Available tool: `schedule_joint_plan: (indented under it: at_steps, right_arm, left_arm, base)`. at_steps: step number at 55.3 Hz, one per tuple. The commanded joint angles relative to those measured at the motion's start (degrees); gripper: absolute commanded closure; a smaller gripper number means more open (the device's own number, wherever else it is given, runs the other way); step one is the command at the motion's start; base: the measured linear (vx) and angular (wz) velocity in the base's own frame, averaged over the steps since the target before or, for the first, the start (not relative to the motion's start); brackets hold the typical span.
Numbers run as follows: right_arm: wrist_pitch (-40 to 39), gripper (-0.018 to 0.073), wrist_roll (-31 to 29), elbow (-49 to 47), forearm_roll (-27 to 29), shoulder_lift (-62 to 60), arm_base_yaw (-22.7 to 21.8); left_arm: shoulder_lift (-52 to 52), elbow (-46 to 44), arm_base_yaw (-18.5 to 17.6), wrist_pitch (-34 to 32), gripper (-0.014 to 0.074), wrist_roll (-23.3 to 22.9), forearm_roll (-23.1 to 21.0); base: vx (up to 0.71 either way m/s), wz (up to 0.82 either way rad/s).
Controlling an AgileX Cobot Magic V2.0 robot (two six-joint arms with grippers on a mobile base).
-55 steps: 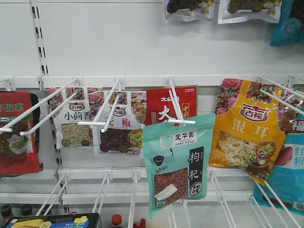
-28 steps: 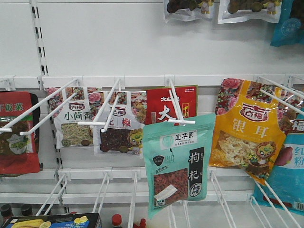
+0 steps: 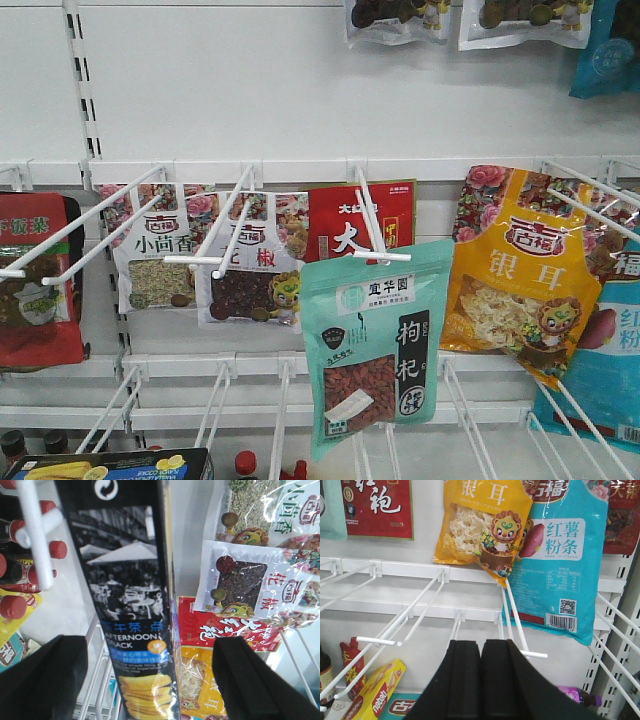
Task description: Pick snacks and fruit into basket
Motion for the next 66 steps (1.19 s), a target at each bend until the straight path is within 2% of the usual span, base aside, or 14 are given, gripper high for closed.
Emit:
schedule_joint_plan:
  at_steps: [1,32,48,56,66]
  right_arm:
    - [-4.82,0.0568,-0.30,0.37,-0.59,-0.62,0.12]
    - [-4.82,0.0568,-0.30,0.37,-0.59,-0.62,0.12]
    - [-4.82,0.0568,-0.30,0.37,-0.59,-0.62,0.12]
    - [-4.82,0.0568,-0.30,0.37,-0.59,-0.62,0.12]
    - [-4.82,0.0568,-0.30,0.37,-0.59,-0.62,0.12]
  left_arm:
    - [0.25,-1.53,-0.27,-6.54,0.0002,-0.31,0.05]
    - [7.38,-1.53,-0.27,-15.27,0.0002,-1.78,-0.62]
    - [13.34,-1.53,-0.27,-25.09,0.0006,-1.88,-0.67]
    - [13.47,-1.53,-0.27,-25.03,0.0055,-2.35,-0.73]
    - [13.47,-1.53,-0.27,-25.03,0.0225,-2.35,-2.36]
  base:
    - [0.00,0.00]
    - [0.00,0.00]
    - [0.00,0.00]
    - [0.00,0.00]
    - [0.00,0.00]
